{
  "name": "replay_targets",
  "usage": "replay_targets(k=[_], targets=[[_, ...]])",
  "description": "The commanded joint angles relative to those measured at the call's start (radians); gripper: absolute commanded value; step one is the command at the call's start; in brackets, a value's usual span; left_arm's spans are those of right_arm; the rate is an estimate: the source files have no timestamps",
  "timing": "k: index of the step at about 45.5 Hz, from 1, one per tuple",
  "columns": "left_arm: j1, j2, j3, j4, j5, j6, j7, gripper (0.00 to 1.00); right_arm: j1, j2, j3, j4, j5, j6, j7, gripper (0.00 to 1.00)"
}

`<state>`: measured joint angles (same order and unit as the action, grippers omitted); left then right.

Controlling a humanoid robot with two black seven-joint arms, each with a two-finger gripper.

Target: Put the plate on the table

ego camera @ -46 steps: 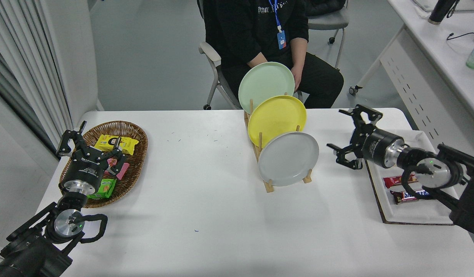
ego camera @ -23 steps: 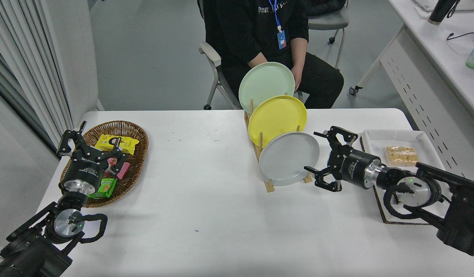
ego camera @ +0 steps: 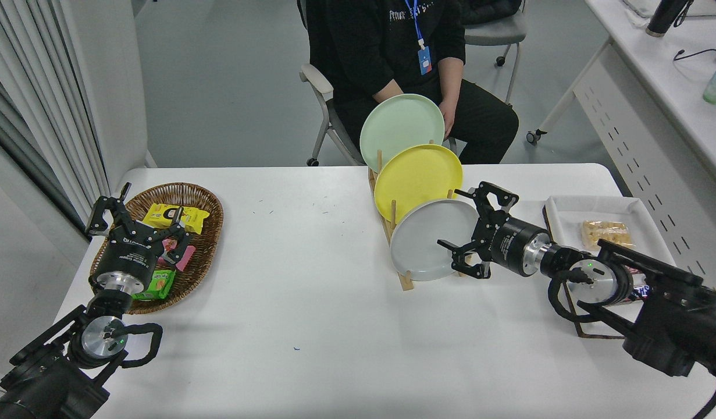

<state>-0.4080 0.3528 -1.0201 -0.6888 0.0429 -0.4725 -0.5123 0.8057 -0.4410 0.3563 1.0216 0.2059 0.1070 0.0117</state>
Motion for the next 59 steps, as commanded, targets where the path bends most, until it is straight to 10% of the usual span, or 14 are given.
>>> replay_targets(k=[1, 59], targets=[[0.001, 0.0, 0.0, 0.0, 0.0, 0.0, 0.0, 0.98, 0.032, 0.015, 0.013, -0.014, -0.002, -0.05, -0.006, 0.99], [0.0, 0.0, 0.0, 0.0, 0.0, 0.0, 0.0, 0.98, 0.086, 0.12, -0.008, -0.098, -0.129, -0.139, -0.012, 0.82]])
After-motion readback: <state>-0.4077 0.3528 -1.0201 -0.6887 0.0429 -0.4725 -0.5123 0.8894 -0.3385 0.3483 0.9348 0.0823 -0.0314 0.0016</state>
